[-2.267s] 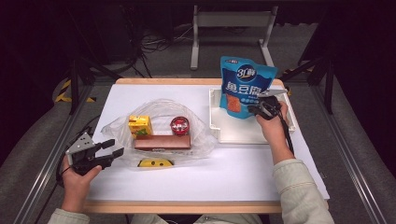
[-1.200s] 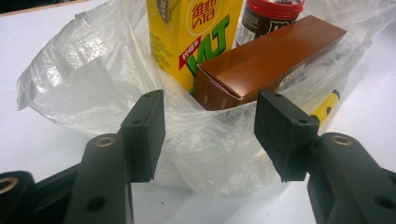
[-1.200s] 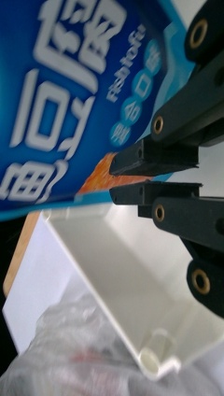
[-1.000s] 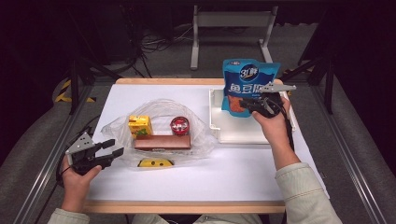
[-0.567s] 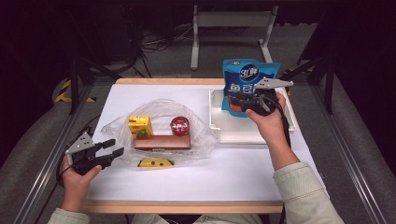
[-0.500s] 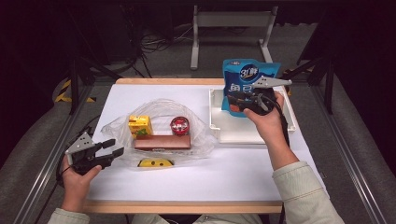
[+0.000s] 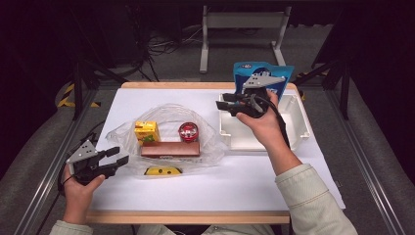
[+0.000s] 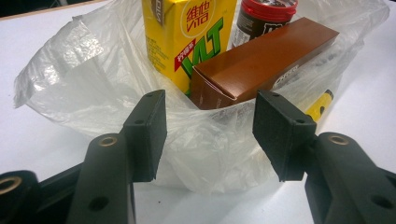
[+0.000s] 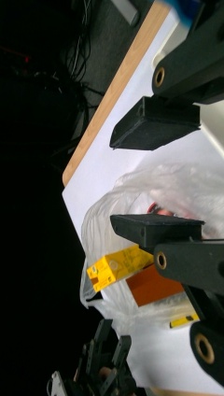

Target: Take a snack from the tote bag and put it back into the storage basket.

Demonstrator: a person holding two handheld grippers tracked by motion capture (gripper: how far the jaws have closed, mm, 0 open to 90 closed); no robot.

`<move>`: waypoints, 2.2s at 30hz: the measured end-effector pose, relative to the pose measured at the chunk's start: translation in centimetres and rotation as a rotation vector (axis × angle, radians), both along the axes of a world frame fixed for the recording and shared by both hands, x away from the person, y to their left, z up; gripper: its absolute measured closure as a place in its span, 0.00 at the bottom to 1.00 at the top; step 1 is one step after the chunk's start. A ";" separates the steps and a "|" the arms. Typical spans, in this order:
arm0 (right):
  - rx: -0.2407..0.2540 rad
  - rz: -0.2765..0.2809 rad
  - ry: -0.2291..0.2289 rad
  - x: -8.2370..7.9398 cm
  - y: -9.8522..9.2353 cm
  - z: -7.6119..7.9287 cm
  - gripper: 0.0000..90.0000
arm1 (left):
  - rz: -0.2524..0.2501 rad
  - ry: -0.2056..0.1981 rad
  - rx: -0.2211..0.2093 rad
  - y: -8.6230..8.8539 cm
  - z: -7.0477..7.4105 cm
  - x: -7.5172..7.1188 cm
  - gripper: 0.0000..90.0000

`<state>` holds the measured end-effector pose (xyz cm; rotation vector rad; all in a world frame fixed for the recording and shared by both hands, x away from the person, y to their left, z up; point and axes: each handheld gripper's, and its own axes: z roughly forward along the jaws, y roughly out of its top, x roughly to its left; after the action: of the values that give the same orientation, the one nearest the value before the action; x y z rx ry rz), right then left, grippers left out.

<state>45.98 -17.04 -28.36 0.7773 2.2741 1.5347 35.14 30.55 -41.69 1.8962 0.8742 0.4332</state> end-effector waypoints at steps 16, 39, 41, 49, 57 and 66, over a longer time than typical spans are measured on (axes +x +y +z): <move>-0.012 0.120 -0.012 0.2 6.0 0.6 0.59 | -0.003 -0.001 -0.012 0.3 0.1 -0.1 0.50; -0.007 0.206 0.006 1.6 12.7 -0.6 0.44 | -0.003 0.008 -0.019 0.5 0.2 0.0 0.49; -0.007 0.210 0.011 1.7 13.0 -0.7 0.44 | -0.002 0.009 -0.020 0.5 0.3 0.0 0.49; -0.012 0.230 0.011 2.2 14.4 -1.7 0.40 | -0.001 0.004 -0.022 0.4 0.2 0.1 0.49; -0.004 0.252 0.013 2.6 16.0 -3.1 0.40 | 0.001 0.007 -0.029 0.5 0.2 0.1 0.49; -0.052 0.272 0.037 3.2 17.9 -4.9 0.38 | -0.003 0.004 -0.026 0.6 0.3 0.1 0.49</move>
<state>49.19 0.88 -33.27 0.5017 2.5204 1.5762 35.29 31.14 -41.43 1.8747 0.8758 0.4147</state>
